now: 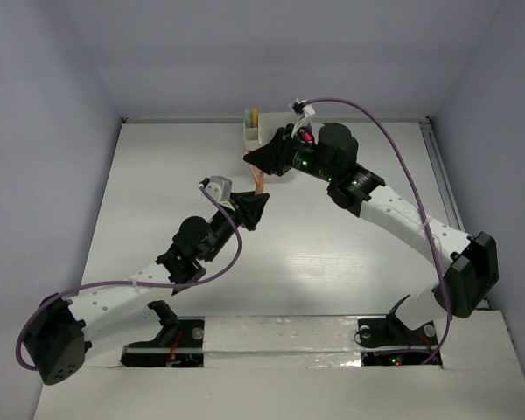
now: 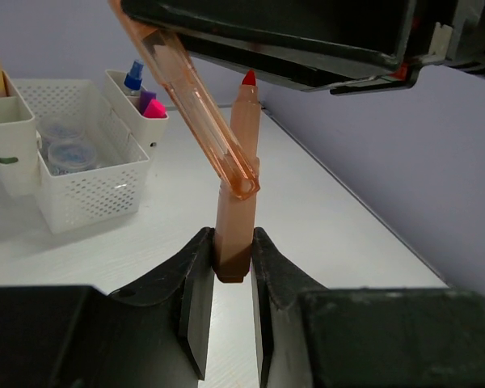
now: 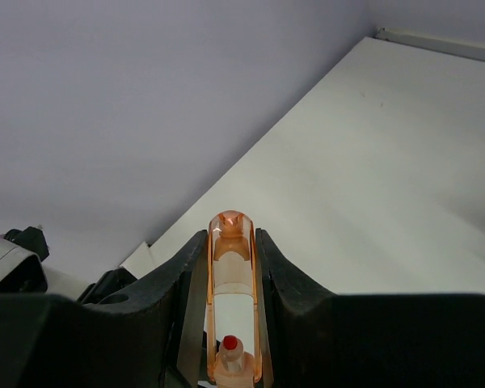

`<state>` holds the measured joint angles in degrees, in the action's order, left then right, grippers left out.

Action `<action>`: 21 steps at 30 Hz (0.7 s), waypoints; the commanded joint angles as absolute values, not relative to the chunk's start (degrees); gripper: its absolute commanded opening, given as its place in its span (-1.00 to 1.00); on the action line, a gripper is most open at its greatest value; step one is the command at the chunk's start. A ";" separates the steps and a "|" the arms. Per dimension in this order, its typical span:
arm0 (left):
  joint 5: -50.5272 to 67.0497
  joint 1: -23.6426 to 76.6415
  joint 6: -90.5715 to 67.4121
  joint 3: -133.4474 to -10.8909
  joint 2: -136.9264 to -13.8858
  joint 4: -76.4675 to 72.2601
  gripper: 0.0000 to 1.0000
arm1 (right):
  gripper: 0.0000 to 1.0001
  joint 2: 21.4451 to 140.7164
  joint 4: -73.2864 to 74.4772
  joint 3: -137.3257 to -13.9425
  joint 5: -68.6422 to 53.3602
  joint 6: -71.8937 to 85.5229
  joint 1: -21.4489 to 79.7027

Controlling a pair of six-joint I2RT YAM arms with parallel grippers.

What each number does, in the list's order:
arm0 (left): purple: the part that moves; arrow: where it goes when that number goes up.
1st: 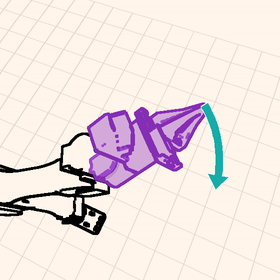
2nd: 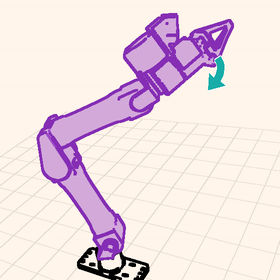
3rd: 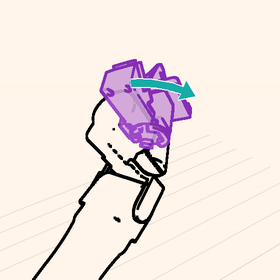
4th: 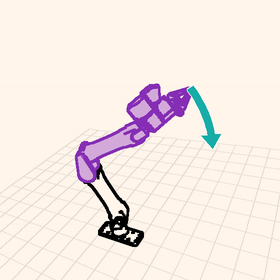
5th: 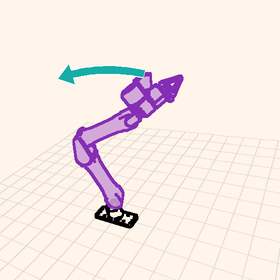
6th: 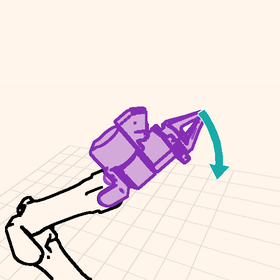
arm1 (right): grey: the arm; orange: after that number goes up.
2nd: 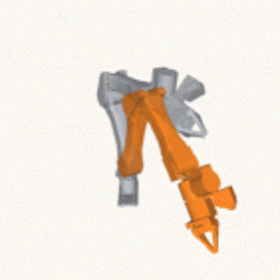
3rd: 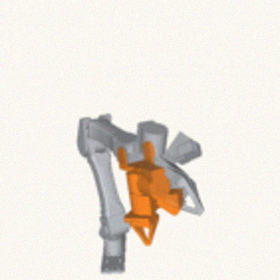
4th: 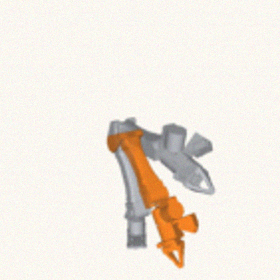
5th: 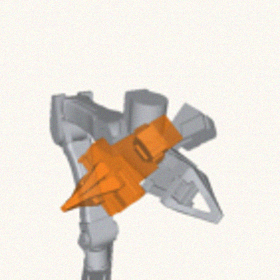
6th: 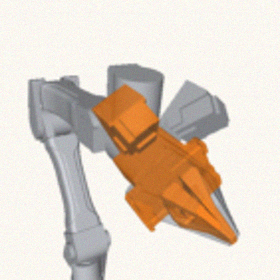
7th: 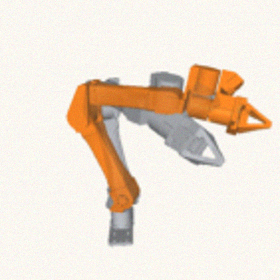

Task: Sort the stationery into containers
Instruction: Close the pen cap on the pen.

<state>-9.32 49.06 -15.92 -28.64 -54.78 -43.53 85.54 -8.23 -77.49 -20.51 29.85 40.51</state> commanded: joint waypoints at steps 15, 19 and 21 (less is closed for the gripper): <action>-21.53 49.39 -31.73 -32.61 -55.55 -45.88 -1.00 | -1.00 80.60 -26.54 -65.75 -14.15 32.61 40.96; -20.74 49.39 -30.59 -33.13 -56.69 -48.16 -1.00 | -1.00 81.12 -26.19 -65.39 -13.89 32.34 41.48; -21.09 49.39 -30.50 -33.40 -57.21 -48.25 -1.00 | -1.00 81.21 -25.93 -65.22 -13.80 32.26 42.01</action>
<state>-18.57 49.56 -29.95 -29.89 -57.21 -41.82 82.65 -23.24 -65.76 -14.33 32.62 41.01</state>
